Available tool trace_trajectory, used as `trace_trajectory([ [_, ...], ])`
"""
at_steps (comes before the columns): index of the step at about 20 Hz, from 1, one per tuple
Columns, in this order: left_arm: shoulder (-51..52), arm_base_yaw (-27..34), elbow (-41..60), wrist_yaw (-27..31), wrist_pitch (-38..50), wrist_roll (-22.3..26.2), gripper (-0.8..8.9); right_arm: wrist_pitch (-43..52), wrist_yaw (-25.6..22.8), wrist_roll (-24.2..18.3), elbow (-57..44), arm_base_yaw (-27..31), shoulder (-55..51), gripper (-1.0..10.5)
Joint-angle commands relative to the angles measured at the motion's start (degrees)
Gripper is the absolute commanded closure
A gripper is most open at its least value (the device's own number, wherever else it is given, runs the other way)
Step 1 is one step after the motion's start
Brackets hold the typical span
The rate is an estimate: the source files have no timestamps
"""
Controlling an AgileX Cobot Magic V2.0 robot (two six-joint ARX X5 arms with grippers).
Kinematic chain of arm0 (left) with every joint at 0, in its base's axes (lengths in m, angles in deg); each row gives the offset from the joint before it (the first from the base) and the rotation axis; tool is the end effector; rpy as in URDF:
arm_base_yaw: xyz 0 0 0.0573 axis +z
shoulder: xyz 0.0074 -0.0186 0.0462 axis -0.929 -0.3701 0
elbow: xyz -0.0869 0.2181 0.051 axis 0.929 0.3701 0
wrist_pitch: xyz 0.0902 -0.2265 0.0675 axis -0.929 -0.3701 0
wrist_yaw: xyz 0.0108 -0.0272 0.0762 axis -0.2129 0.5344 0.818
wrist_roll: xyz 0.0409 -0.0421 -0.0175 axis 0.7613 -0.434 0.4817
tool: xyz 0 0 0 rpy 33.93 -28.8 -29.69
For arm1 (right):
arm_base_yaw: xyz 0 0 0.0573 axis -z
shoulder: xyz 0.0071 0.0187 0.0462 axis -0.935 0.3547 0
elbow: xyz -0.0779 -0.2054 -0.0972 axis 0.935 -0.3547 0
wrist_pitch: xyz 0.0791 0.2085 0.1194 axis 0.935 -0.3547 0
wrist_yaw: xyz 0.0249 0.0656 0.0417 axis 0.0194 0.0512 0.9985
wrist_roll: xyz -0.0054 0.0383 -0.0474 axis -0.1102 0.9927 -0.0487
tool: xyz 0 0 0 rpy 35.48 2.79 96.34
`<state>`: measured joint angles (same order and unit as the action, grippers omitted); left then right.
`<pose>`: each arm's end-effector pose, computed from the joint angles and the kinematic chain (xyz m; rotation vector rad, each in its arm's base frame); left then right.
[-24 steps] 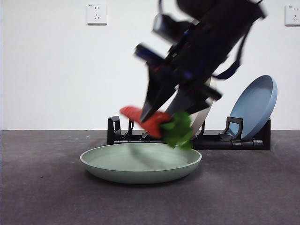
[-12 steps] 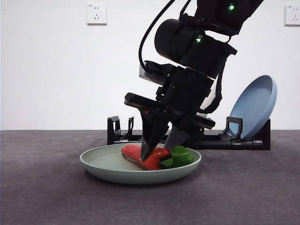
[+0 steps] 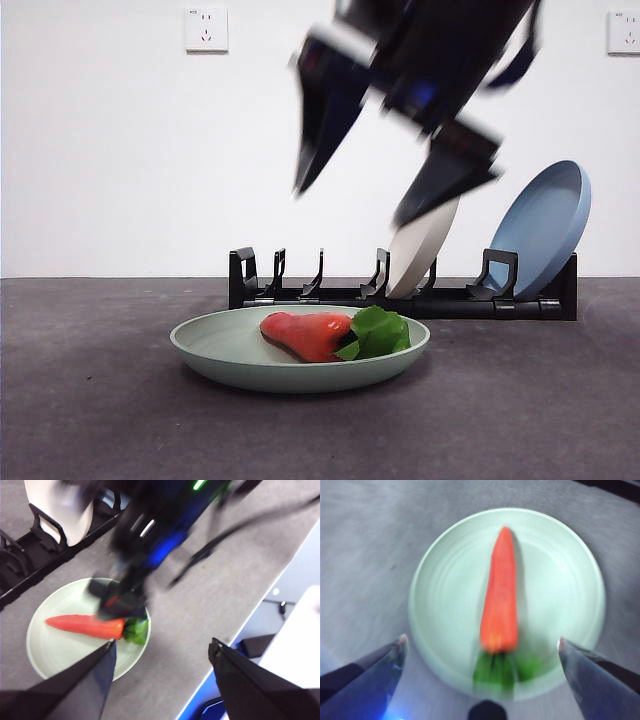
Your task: Take the green plate from the plate rack,put the plate on the table,take the carrot from the table,put the carrot in the plate
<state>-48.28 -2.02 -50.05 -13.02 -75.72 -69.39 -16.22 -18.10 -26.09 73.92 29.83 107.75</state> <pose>0.0895 -0.2082 0.3210 0.2644 0.5895 -0.7664 0.2363 0.2023 0.2308 -0.1288 0.9711 0.7139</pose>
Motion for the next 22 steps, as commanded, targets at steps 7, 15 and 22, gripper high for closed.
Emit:
trace_trajectory([
  [7, 0.02, 0.26, 0.13, 0.31, -4.31, 1.09, 5.0, -27.98, 0.09, -1.42, -0.02, -0.15, -24.15, 4.5],
  [15, 0.0, 0.26, 0.13, -1.2, -5.7, 1.09, 8.32, -34.47, 0.07, -3.82, -0.02, -0.15, -33.07, 9.7],
  [22, 0.0, 0.26, 0.13, -0.85, -5.7, 1.09, 8.21, -34.4, -0.04, -2.8, -0.02, -0.15, -33.38, 9.5],
])
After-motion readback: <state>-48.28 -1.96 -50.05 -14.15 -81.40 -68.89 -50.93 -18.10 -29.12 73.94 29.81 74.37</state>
